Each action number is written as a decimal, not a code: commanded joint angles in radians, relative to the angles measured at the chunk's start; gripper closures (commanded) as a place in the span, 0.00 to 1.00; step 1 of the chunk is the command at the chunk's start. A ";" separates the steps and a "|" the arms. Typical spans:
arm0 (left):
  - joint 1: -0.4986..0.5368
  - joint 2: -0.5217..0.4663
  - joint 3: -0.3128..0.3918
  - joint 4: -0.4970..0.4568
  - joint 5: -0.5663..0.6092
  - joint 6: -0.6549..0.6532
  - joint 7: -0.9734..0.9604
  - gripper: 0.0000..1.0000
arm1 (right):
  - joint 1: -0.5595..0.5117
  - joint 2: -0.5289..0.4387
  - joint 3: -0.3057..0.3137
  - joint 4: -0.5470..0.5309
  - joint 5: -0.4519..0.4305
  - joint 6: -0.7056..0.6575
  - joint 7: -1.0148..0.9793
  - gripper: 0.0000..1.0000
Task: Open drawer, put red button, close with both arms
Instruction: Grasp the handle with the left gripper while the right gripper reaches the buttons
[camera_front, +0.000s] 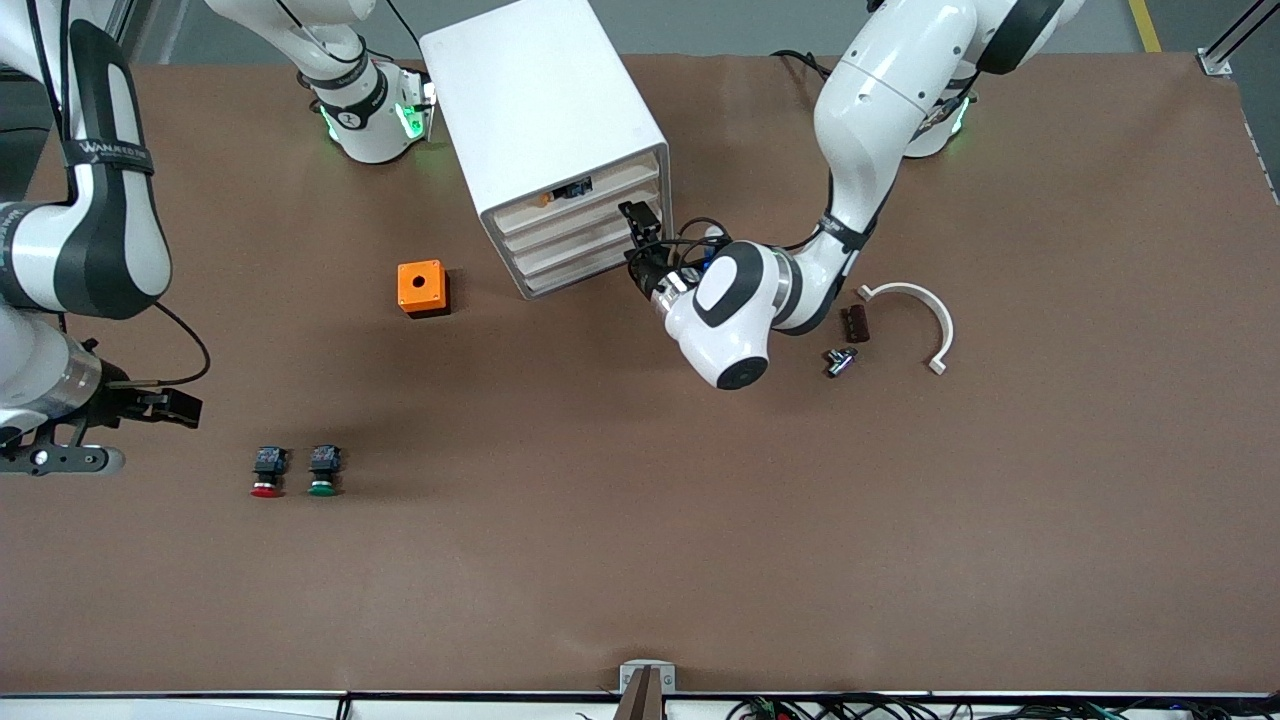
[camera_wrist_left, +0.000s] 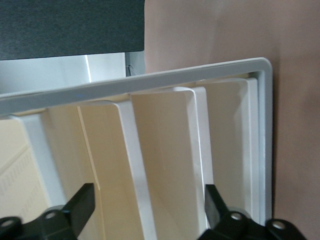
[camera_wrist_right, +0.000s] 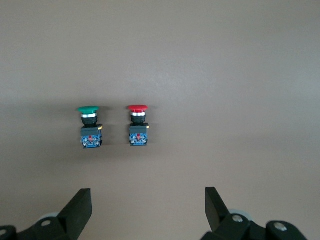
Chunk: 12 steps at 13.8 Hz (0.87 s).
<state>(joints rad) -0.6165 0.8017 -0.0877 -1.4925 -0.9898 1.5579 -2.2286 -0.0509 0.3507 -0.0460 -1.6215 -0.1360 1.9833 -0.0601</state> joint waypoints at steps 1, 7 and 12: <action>-0.032 0.036 0.008 0.021 -0.044 -0.013 -0.013 0.19 | -0.020 0.019 0.015 0.003 -0.017 0.029 -0.020 0.00; -0.065 0.039 0.008 0.017 -0.061 -0.018 -0.029 0.61 | -0.063 0.118 0.015 0.003 -0.016 0.166 -0.083 0.00; -0.039 0.034 0.019 0.021 -0.041 -0.038 -0.020 1.00 | -0.063 0.211 0.021 0.003 -0.013 0.256 -0.084 0.00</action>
<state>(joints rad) -0.6697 0.8321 -0.0874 -1.4800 -1.0371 1.5223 -2.2488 -0.1001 0.5320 -0.0415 -1.6239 -0.1360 2.2065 -0.1353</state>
